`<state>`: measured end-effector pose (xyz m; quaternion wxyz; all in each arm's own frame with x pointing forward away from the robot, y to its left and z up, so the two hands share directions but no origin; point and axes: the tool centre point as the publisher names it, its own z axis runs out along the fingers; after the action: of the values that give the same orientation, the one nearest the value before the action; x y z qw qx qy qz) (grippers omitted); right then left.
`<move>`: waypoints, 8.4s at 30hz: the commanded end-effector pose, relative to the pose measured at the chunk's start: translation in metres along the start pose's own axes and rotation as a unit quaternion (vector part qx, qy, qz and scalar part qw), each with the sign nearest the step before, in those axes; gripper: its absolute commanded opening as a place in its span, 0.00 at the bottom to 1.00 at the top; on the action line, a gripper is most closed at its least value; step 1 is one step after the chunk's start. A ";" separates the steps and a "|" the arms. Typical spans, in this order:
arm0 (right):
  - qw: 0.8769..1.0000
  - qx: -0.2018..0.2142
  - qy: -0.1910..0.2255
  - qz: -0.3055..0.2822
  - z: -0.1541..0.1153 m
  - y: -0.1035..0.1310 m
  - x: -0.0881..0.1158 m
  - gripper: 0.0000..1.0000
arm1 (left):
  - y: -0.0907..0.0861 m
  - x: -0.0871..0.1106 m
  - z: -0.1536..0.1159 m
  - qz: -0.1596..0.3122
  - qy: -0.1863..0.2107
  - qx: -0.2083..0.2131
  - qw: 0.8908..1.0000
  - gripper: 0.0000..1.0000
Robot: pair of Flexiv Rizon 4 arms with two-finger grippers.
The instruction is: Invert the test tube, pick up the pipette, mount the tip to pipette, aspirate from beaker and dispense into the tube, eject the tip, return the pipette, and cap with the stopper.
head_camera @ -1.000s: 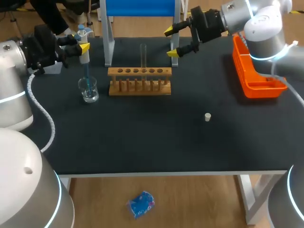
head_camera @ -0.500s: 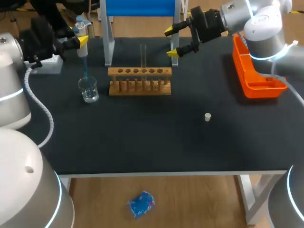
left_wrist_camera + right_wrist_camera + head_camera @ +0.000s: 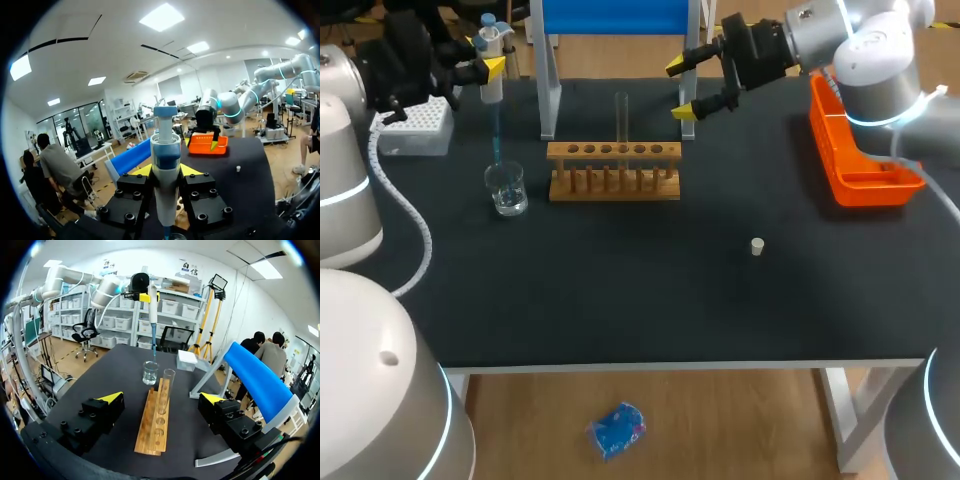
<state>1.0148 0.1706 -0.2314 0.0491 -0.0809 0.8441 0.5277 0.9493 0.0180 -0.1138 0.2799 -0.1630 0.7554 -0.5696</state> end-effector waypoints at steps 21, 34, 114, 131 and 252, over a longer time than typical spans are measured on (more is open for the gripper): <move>1.000 0.001 0.001 0.000 0.000 0.000 -0.001 1.00 | -0.010 0.000 0.004 -0.014 0.003 0.006 1.000 0.00; 1.000 0.001 0.001 0.000 0.000 0.000 -0.001 1.00 | -0.052 0.010 0.030 -0.055 0.049 0.016 0.997 0.00; 1.000 0.001 0.001 0.000 0.000 0.000 -0.001 1.00 | -0.140 0.008 0.101 -0.019 0.120 0.028 0.992 0.00; 1.000 0.001 0.001 0.000 0.000 0.000 -0.001 1.00 | -0.140 0.008 0.101 -0.019 0.120 0.028 0.992 0.00; 1.000 0.001 0.001 0.000 0.000 0.000 -0.001 1.00 | -0.139 0.029 0.167 -0.039 0.169 0.063 0.983 0.00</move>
<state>1.0148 0.1708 -0.2315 0.0493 -0.0809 0.8441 0.5277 1.0154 -0.1674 -0.0192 0.1358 -0.0780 0.7488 -0.6440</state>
